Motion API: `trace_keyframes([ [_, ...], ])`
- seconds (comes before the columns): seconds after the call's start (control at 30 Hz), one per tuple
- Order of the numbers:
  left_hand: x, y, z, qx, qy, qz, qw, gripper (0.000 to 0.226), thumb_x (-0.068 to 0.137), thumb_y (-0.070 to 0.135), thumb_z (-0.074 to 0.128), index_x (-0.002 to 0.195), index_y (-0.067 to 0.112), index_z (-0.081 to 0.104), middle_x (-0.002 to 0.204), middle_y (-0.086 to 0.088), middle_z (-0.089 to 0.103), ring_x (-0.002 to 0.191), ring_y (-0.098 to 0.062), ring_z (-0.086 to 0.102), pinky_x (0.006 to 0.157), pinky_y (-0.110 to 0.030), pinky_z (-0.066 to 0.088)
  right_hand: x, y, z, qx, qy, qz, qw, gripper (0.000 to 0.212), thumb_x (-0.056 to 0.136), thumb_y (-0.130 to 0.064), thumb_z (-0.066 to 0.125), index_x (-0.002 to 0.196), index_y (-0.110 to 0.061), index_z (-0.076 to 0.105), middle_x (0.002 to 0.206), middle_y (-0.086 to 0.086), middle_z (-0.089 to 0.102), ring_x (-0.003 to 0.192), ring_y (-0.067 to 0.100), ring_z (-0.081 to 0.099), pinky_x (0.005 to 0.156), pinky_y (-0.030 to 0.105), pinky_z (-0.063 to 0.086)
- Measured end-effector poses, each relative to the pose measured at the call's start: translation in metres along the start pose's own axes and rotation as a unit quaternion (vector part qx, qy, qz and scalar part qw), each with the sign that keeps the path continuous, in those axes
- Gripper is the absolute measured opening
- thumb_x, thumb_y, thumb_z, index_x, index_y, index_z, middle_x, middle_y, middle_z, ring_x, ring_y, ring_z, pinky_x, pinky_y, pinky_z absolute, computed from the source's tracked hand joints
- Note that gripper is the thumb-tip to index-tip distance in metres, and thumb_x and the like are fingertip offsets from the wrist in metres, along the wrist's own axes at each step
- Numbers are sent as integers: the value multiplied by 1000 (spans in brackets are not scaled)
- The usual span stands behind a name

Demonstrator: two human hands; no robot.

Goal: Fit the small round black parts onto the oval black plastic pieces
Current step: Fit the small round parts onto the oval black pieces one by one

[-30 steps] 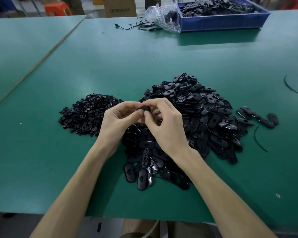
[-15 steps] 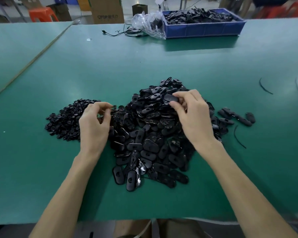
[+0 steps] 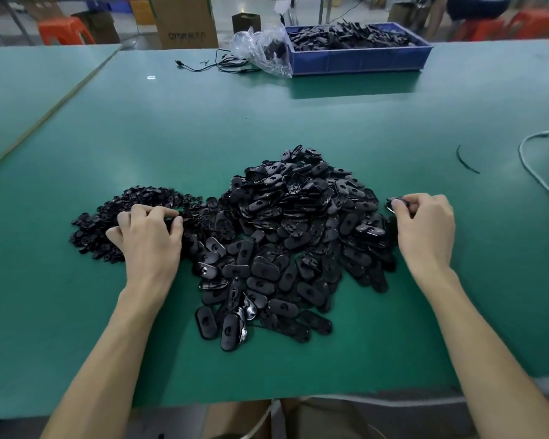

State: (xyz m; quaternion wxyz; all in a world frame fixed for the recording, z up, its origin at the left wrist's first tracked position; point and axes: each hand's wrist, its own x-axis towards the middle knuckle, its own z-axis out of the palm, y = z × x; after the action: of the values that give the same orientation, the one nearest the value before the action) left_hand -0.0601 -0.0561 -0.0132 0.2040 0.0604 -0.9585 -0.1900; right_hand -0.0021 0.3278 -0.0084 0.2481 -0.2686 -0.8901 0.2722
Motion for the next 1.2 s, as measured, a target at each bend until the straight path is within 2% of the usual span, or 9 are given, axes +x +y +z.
trace_keyframes([
  [0.33, 0, 0, -1, -15, 14, 10, 1000, 13, 102, 25, 64, 104, 20, 75, 105, -9, 61, 113, -31, 43, 87, -42, 20, 1, -3, -1, -23, -7, 26, 999, 36, 107, -23, 58, 135, -1, 61, 131, 21, 56, 127, 35, 48, 101, 41, 42],
  [0.5, -1, 0, 0, -18, 17, 11, 1000, 13, 103, 26, 63, 104, 20, 75, 103, -8, 60, 111, -30, 43, 87, -43, 22, 2, -4, -2, 2, -14, 26, 1000, 36, 103, -26, 65, 131, -5, 61, 128, 18, 56, 126, 34, 47, 102, 41, 41],
  [0.77, -1, 1, 2, -17, 22, 8, 1000, 13, 102, 26, 63, 102, 19, 75, 103, -7, 59, 112, -30, 42, 89, -44, 22, 4, -3, -2, 5, -10, 36, 999, 28, 106, -16, 55, 130, -4, 62, 130, 19, 56, 125, 33, 49, 100, 39, 41],
  [0.87, -1, 3, 2, -17, 24, 8, 1000, 15, 103, 27, 62, 103, 18, 74, 109, -9, 59, 114, -31, 41, 92, -46, 24, 1, -7, -2, 2, -3, 0, 1000, 27, 107, -19, 54, 128, -3, 63, 128, 18, 55, 126, 32, 47, 102, 41, 42],
  [1.0, -1, 5, 3, -25, 29, 10, 999, 16, 104, 26, 61, 105, 17, 74, 113, -9, 58, 116, -30, 41, 92, -45, 22, -12, -23, 1, -9, -21, -104, 994, 25, 105, -21, 61, 124, -6, 69, 120, 12, 58, 121, 28, 46, 107, 43, 41],
  [1.1, -1, 5, 1, -34, 39, 10, 999, 16, 106, 24, 57, 108, 16, 70, 110, -10, 63, 113, -30, 44, 90, -44, 22, -19, -41, 3, -20, -38, -168, 985, 21, 103, -24, 65, 118, -12, 72, 115, 8, 60, 118, 29, 47, 104, 38, 35],
  [1.2, -1, 5, 0, -54, 51, 10, 997, 16, 107, 22, 53, 109, 13, 66, 100, -6, 68, 110, -27, 47, 85, -41, 19, -20, -62, 4, -5, -72, -186, 980, 23, 100, -29, 68, 119, -16, 73, 116, 5, 62, 118, 28, 48, 102, 38, 33],
])
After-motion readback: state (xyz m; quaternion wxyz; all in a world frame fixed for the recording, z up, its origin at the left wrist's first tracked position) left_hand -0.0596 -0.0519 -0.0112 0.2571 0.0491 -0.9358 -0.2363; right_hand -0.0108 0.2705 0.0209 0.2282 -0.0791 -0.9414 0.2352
